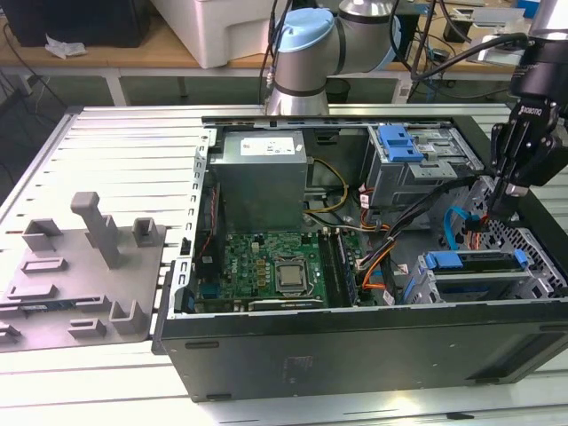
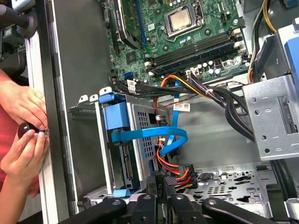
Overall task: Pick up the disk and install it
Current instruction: 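Insert the first disk wire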
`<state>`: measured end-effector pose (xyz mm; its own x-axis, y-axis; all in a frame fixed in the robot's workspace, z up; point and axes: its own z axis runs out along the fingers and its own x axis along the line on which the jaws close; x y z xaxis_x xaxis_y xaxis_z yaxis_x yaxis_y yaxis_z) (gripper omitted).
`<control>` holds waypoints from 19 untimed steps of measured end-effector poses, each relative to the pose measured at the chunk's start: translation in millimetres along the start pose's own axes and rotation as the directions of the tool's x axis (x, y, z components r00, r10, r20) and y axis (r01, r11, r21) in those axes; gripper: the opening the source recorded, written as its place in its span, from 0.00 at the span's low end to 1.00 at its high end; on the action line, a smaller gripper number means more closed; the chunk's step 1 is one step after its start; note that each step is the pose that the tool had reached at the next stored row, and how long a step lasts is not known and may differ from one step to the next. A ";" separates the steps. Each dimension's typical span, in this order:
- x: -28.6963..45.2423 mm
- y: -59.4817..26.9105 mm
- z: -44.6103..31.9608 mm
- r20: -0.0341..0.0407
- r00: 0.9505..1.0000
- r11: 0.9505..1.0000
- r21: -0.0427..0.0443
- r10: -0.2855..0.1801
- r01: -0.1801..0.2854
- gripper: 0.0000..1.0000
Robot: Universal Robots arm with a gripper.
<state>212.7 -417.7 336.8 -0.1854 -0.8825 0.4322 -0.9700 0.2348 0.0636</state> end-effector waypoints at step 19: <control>6.8 19.6 -6.6 -0.007 1.000 1.000 -0.002 -0.002 0.002 0.17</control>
<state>193.5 -416.4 346.9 -0.1821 -0.8801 0.4384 -0.9701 0.2337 0.0661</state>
